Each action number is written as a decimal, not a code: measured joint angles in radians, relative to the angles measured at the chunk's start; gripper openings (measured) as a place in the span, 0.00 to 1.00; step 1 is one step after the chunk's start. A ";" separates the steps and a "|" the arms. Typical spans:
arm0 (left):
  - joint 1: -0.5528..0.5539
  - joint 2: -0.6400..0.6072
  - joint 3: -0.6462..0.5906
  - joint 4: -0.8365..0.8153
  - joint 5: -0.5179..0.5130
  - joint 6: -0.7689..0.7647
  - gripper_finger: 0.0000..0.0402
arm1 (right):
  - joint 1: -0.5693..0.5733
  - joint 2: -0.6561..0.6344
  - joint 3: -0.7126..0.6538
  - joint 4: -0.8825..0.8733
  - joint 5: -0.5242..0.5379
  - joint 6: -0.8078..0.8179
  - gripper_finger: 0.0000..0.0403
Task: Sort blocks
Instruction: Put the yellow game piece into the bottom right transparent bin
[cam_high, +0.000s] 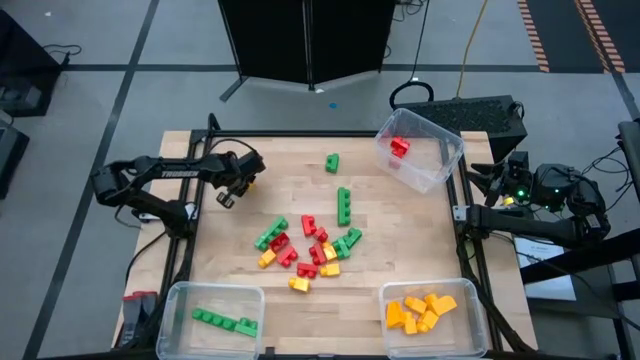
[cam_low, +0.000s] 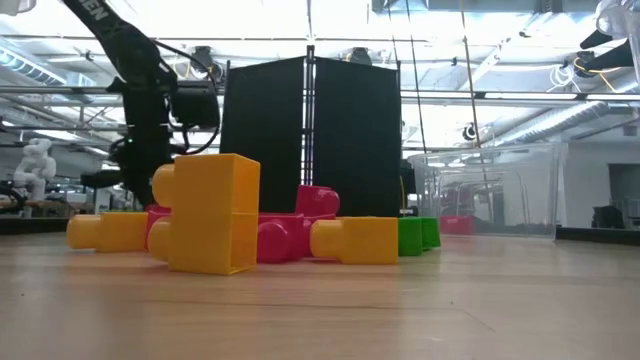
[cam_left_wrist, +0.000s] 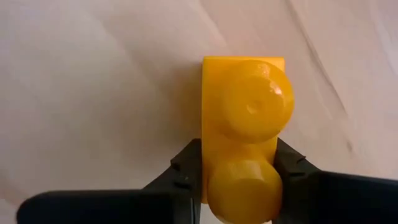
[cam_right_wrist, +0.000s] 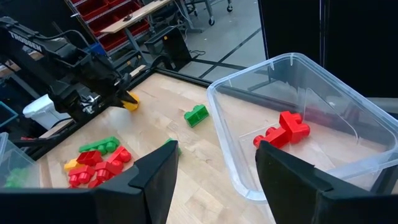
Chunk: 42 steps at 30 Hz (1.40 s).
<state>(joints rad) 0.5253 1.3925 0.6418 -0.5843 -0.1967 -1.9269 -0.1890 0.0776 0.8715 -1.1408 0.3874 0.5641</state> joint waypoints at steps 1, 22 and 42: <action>-0.010 0.001 0.005 0.009 0.011 0.027 0.20 | 0.000 0.000 0.000 0.000 0.000 -0.001 0.52; -0.392 0.002 0.236 0.724 -0.022 0.654 0.20 | 0.000 0.000 0.000 0.009 0.000 -0.004 0.52; -0.585 0.131 0.562 0.963 -0.095 1.330 0.20 | 0.000 0.000 0.000 0.008 0.000 -0.002 0.52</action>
<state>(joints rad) -0.0601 1.5239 1.2042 0.3792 -0.2913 -0.5965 -0.1892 0.0776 0.8711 -1.1332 0.3870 0.5621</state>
